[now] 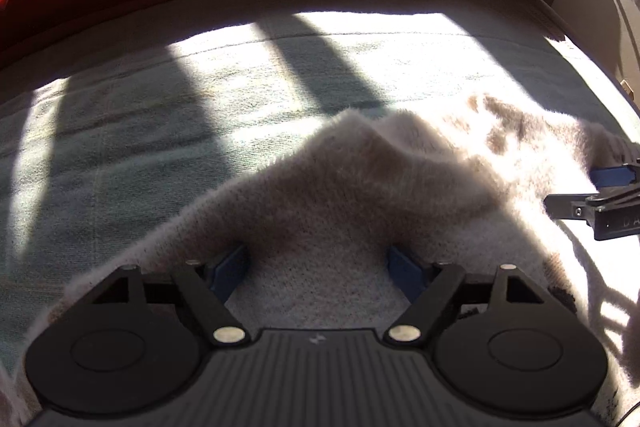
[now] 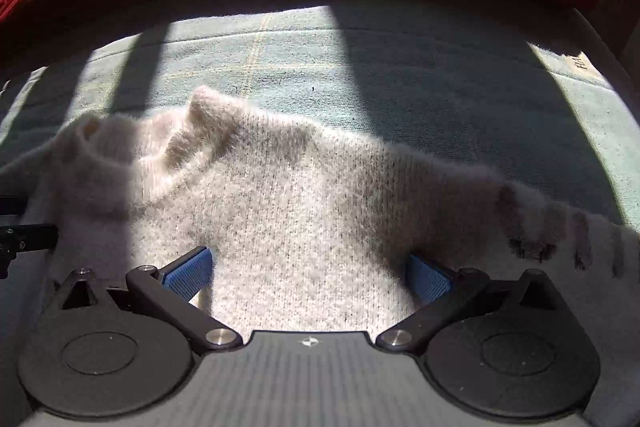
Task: Fold clothes
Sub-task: 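Move both open tools over the sweater body, smoothing it flat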
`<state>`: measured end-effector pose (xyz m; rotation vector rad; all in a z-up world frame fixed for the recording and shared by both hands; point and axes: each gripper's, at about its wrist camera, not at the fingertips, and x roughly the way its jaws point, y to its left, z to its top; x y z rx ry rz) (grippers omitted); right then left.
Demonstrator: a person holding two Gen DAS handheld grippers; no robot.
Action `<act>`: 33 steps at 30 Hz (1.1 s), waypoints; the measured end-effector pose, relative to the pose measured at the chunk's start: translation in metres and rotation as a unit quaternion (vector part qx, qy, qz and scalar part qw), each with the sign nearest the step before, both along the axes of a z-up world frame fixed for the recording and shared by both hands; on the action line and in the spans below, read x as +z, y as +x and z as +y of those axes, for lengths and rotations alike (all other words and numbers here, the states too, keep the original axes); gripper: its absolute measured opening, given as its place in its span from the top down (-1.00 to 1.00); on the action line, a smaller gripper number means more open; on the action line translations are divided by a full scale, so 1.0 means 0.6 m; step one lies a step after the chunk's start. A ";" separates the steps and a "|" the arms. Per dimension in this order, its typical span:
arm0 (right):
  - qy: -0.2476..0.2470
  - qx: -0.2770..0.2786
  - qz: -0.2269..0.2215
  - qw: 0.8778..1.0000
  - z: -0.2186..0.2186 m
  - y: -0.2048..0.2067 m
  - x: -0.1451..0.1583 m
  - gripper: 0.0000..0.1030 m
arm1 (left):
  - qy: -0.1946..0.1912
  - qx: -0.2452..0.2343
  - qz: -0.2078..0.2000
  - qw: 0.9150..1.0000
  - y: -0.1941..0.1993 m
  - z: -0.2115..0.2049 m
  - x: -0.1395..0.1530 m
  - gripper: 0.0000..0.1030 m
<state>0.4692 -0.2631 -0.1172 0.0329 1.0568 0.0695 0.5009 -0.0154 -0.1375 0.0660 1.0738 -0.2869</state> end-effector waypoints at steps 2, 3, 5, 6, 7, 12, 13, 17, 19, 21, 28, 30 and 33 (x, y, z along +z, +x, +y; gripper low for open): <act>0.001 -0.005 0.001 1.000 0.000 0.005 -0.002 -1.00 | -0.001 0.001 0.001 1.000 0.007 0.000 0.000 -0.63; 0.002 -0.007 0.002 1.000 0.000 0.007 -0.003 -1.00 | -0.002 0.002 0.002 1.000 0.011 0.000 -0.001 -0.64; 0.003 -0.012 0.003 1.000 -0.001 0.011 -0.004 -1.00 | -0.003 0.003 0.004 1.000 0.019 0.000 -0.001 -0.64; 0.004 -0.010 0.005 1.000 -0.001 0.013 -0.004 -1.00 | -0.003 0.003 0.004 1.000 0.022 0.000 -0.001 -0.64; 0.003 -0.005 0.008 1.000 -0.002 0.014 -0.003 -1.00 | -0.004 0.004 0.005 1.000 0.026 0.000 -0.002 -0.63; 0.003 0.029 0.027 0.999 -0.004 0.016 0.008 -1.00 | -0.007 -0.014 0.006 1.000 -0.026 -0.002 0.046 -0.62; 0.004 0.038 0.031 0.999 -0.005 0.014 0.014 -1.00 | -0.008 -0.018 0.006 1.000 -0.037 -0.002 0.056 -0.62; 0.023 0.058 0.048 0.997 -0.014 -0.011 0.049 -1.00 | -0.010 -0.044 0.011 0.999 -0.102 -0.012 0.095 -0.62; 0.034 0.055 0.041 0.997 -0.017 -0.039 0.071 -1.00 | -0.008 -0.058 0.015 0.998 -0.136 -0.017 0.100 -0.63; 0.044 0.052 0.034 0.997 -0.020 -0.067 0.093 -1.00 | -0.001 -0.069 0.016 0.997 -0.169 -0.024 0.099 -0.63; 0.028 0.073 0.040 0.996 0.020 -0.150 0.053 -1.00 | 0.012 -0.048 0.005 0.999 -0.213 0.001 0.020 -0.64; 0.019 0.082 0.044 0.996 0.035 -0.172 0.033 -1.00 | 0.031 -0.062 0.004 0.998 -0.227 0.000 0.025 -0.64; -0.015 0.104 0.023 0.994 0.047 -0.213 0.021 -1.00 | 0.045 -0.064 0.024 0.997 -0.257 0.008 0.030 -0.67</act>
